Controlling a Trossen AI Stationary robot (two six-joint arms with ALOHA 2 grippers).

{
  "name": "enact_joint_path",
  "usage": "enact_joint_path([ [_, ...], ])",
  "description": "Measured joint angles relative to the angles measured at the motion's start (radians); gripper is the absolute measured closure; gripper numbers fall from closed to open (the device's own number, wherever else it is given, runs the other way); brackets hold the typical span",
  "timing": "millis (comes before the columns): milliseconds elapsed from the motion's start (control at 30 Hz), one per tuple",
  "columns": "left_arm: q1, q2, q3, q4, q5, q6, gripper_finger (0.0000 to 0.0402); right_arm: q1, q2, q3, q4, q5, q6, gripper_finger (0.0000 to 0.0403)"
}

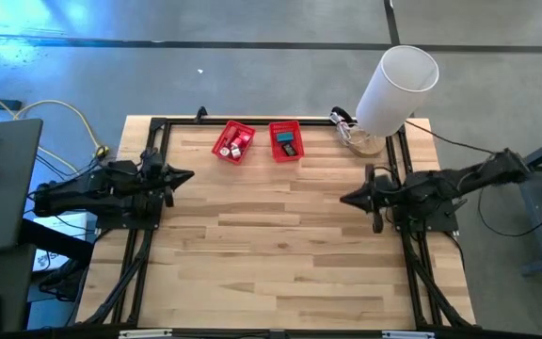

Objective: Pick & Place Office items
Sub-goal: Return to Home Position

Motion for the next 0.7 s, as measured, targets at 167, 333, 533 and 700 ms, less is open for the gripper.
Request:
enact_joint_path([
  [167,0.0,0.0,-0.077,0.058,0.014,0.016,0.0401,-0.079,-0.079,-0.19,0.122,-0.078,0.024,0.0401],
  [333,0.0,-0.003,-0.168,0.09,0.064,0.048,0.0401,-0.12,-0.132,-0.326,0.243,-0.035,0.059,0.0401],
  [533,-0.034,-0.047,-0.22,0.087,0.075,0.049,0.0401,-0.087,-0.153,-0.436,0.446,-0.058,0.054,0.0401],
  [700,-0.106,-0.079,-0.222,0.08,0.076,0.065,0.0401,-0.042,-0.162,-0.494,0.489,0.004,0.032,0.0401],
])
